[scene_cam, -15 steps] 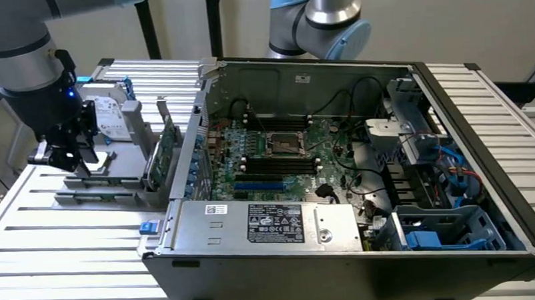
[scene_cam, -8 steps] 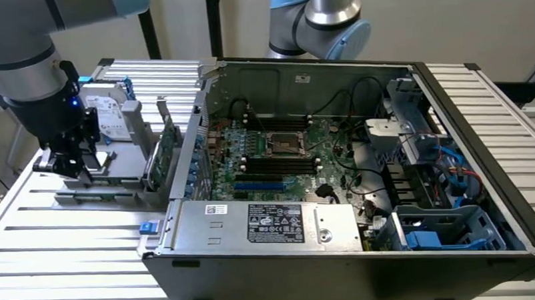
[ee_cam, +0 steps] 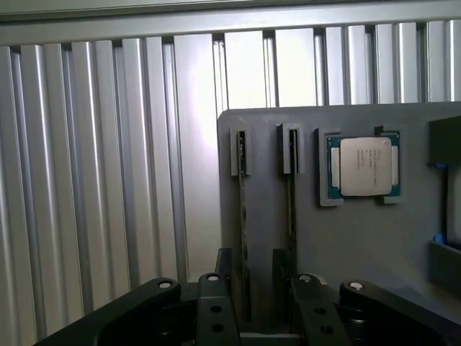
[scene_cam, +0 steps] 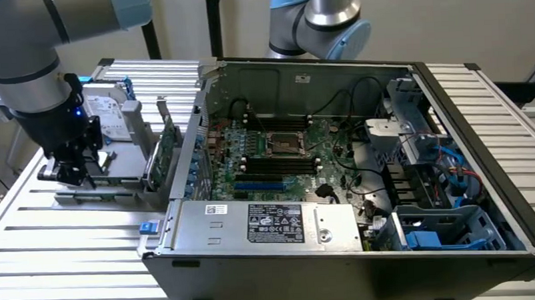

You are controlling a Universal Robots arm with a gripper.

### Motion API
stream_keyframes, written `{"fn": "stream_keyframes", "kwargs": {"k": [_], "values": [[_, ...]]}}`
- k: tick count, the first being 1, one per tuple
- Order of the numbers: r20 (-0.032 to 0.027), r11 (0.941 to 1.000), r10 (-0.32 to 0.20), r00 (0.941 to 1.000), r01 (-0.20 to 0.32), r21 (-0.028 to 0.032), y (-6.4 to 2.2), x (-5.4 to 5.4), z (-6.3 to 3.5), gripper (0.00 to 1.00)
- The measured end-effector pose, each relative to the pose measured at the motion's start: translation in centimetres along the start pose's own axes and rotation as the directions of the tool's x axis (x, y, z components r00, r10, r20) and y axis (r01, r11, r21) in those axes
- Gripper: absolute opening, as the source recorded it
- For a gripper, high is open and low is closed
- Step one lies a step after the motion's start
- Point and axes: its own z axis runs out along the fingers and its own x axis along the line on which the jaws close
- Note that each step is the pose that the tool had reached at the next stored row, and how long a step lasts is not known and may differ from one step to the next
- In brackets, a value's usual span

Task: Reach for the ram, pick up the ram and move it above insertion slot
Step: 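Pick up the ram and move it above insertion slot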

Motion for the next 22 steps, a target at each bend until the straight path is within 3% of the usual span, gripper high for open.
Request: {"fn": "stream_keyframes", "kwargs": {"k": [22], "values": [[0.0006, 1.0000, 0.000, 1.0000, 0.000, 0.0004, -0.14, 0.3, 3.78, 0.36]]}}
